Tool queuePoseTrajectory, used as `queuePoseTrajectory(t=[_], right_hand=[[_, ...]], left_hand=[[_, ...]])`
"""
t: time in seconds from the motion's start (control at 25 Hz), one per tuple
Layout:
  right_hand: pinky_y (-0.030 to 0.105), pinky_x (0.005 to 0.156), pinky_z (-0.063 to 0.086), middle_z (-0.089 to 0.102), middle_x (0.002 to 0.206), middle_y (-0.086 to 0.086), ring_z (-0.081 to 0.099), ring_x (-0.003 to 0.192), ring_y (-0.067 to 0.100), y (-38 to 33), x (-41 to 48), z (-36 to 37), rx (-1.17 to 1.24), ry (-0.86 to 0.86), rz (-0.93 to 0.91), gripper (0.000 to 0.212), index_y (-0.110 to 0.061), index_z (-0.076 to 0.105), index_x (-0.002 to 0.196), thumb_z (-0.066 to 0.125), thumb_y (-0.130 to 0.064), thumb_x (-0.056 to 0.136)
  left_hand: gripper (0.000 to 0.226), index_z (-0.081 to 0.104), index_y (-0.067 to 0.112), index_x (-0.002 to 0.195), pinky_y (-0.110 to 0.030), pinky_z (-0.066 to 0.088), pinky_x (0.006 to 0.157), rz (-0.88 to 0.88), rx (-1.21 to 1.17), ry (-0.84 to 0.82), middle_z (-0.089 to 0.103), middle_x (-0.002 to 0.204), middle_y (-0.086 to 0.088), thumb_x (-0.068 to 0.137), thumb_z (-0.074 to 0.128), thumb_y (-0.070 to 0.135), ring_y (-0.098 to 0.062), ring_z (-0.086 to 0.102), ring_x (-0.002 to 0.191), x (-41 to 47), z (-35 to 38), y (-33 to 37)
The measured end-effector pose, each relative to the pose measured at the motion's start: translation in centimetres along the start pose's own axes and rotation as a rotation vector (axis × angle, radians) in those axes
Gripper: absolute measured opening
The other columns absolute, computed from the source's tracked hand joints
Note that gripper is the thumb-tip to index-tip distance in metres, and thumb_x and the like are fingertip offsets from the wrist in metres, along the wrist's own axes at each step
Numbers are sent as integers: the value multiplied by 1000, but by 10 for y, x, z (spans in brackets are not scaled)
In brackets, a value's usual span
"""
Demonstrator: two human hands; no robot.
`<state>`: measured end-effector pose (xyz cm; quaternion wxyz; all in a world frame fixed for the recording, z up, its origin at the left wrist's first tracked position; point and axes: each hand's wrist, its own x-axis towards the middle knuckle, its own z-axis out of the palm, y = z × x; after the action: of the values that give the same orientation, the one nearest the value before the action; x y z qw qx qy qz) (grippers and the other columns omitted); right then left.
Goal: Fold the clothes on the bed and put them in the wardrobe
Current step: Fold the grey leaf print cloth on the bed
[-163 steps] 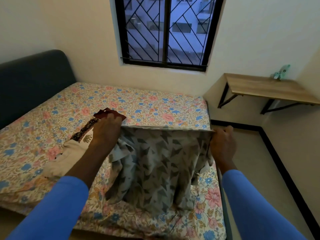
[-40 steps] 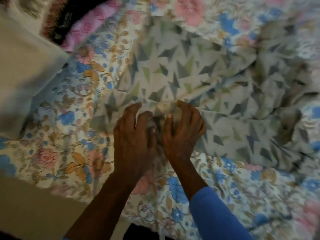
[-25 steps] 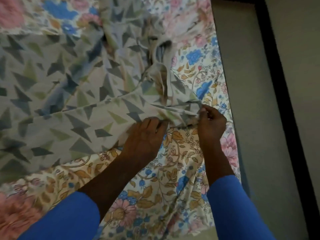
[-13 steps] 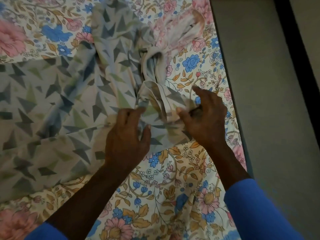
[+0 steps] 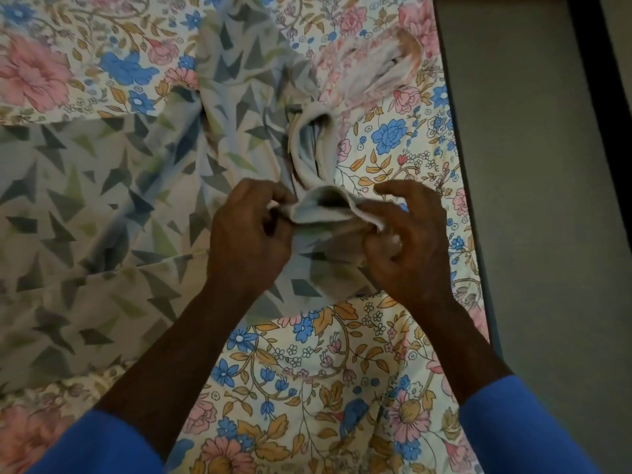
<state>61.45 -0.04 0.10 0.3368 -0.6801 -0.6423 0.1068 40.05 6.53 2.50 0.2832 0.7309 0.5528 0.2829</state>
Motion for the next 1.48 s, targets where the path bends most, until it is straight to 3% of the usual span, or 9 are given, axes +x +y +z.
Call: queuePoseTrajectory(t=[0.16, 0.4, 0.6, 0.72, 0.8, 0.96, 1.16, 1.28, 1.48], right_hand=[[55, 107, 35, 69, 120, -1, 52, 130, 25, 7, -54, -1, -13, -119, -16, 32, -18, 80, 94, 60, -41, 85], [51, 90, 45, 65, 106, 2, 56, 104, 22, -24, -22, 21, -80, 97, 315, 29, -16, 72, 106, 57, -40, 97], [46, 95, 46, 64, 120, 8, 58, 115, 31, -45, 93, 76, -249, -261, 488, 59, -19, 62, 124, 57, -66, 88], [35, 78, 53, 73, 98, 6, 71, 93, 29, -4, 121, 55, -140, -42, 780, 25, -16, 72, 107, 58, -33, 96], [32, 75, 46, 72, 90, 5, 70, 90, 27, 16, 120, 35, -76, 121, 919, 32, -14, 73, 96, 52, -38, 101], [34, 75, 52, 70, 89, -5, 67, 81, 18, -4, 100, 60, -119, -175, 613, 43, -24, 69, 104, 48, -61, 99], [34, 81, 47, 71, 107, 4, 67, 102, 26, 21, 98, 58, -137, 239, 903, 19, -22, 68, 109, 59, -28, 94], [46, 92, 48, 61, 117, 7, 57, 110, 25, -2, 116, 69, -142, 260, 704, 31, -20, 63, 120, 56, -31, 92], [44, 96, 49, 62, 122, 8, 57, 115, 26, -12, 224, 92, -140, 83, 349, 32, -15, 64, 123, 54, -34, 99]], left_hand=[[26, 75, 20, 107, -22, 51, 76, 18, 300, -364, 60, 129, 1, 87, 60, 13, -13, 64, 89, -48, -5, -21], [18, 72, 13, 108, -3, 40, 81, -47, 131, -29, 64, 109, -3, 95, 60, 10, -4, 53, 85, -25, -2, -29], [49, 54, 23, 140, -50, 33, 116, 54, 457, -46, 44, 155, -5, 93, 55, 41, -27, 39, 145, 62, 6, -59], [58, 41, 26, 151, -56, 23, 121, 91, 513, -232, 32, 164, -3, 100, 45, 53, -26, 23, 155, 86, 18, -80], [58, 39, 26, 152, -57, 26, 119, 72, 437, -246, 33, 163, -1, 102, 40, 55, -25, 24, 154, 90, 21, -89], [61, 40, 24, 153, -55, 22, 121, 111, 497, -138, 31, 165, -3, 103, 32, 58, -25, 21, 156, 80, 24, -91], [67, 37, 25, 156, -57, 18, 123, 80, 402, -157, 26, 168, -5, 102, 25, 63, -25, 18, 157, 85, 24, -94], [60, 46, 23, 149, -52, 27, 119, 64, 351, -30, 37, 161, -5, 102, 35, 59, -27, 31, 150, 96, 16, -90], [62, 37, 12, 153, -42, 39, 109, -394, 172, 156, 45, 149, -14, 99, 57, 36, -31, 45, 137, 189, -16, -81]])
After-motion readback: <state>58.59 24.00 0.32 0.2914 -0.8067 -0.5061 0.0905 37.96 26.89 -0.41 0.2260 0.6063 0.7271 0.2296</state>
